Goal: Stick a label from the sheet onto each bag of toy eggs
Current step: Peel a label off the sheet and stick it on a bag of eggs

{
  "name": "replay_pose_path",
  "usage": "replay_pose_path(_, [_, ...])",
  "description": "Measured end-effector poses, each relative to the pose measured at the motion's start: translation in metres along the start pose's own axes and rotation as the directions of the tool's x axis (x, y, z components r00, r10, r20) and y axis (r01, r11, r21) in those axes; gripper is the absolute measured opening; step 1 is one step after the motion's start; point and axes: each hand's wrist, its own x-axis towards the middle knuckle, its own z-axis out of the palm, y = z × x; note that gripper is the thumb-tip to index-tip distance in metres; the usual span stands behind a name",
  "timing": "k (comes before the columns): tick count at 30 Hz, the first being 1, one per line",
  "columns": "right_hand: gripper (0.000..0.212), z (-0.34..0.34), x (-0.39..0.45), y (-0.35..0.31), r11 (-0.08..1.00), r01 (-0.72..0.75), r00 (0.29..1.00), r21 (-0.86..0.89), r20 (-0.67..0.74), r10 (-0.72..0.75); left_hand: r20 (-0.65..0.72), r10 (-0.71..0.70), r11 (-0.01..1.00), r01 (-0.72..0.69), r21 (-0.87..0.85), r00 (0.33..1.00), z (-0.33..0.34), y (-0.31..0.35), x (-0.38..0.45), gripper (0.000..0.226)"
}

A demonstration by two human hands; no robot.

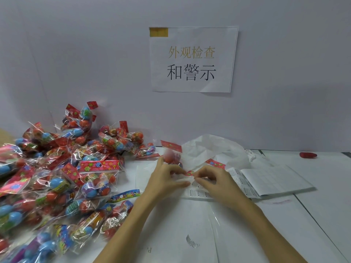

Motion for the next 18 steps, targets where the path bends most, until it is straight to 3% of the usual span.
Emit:
replay_pose_path(3, [0.008,-0.004,0.005,-0.002,0.968,-0.052,0.991,0.244,-0.105,0.079,-0.110,0.005,0.994,-0.017,-0.110,0.994,-0.001,0.005,0.000,0.035])
replay_pose_path(5, [0.009,-0.006,0.005,-0.005,0.876,-0.104,0.972,0.471,-0.138,0.190,-0.229,-0.021,0.957,-0.047,-0.286,0.973,-0.003,0.010,0.000,0.021])
replay_pose_path(9, [0.009,-0.010,0.004,-0.012,0.602,-0.146,0.951,0.785,-0.056,0.304,-0.260,-0.111,0.724,-0.101,-0.683,0.959,-0.008,0.022,0.000,0.016])
replay_pose_path(12, [0.023,-0.009,0.003,-0.019,0.473,-0.096,0.955,0.876,-0.054,0.292,-0.234,-0.074,0.567,-0.152,-0.810,0.970,-0.005,0.031,-0.005,0.035])
replay_pose_path(15, [0.038,-0.006,0.001,-0.025,0.511,-0.042,0.961,0.859,-0.105,0.255,-0.182,-0.032,0.505,-0.141,-0.852,0.983,0.004,0.035,-0.007,0.066])
replay_pose_path(18, [0.047,-0.003,0.000,-0.030,0.531,0.023,0.961,0.847,-0.166,0.222,-0.156,0.002,0.518,-0.134,-0.845,0.988,0.014,0.039,-0.009,0.057])
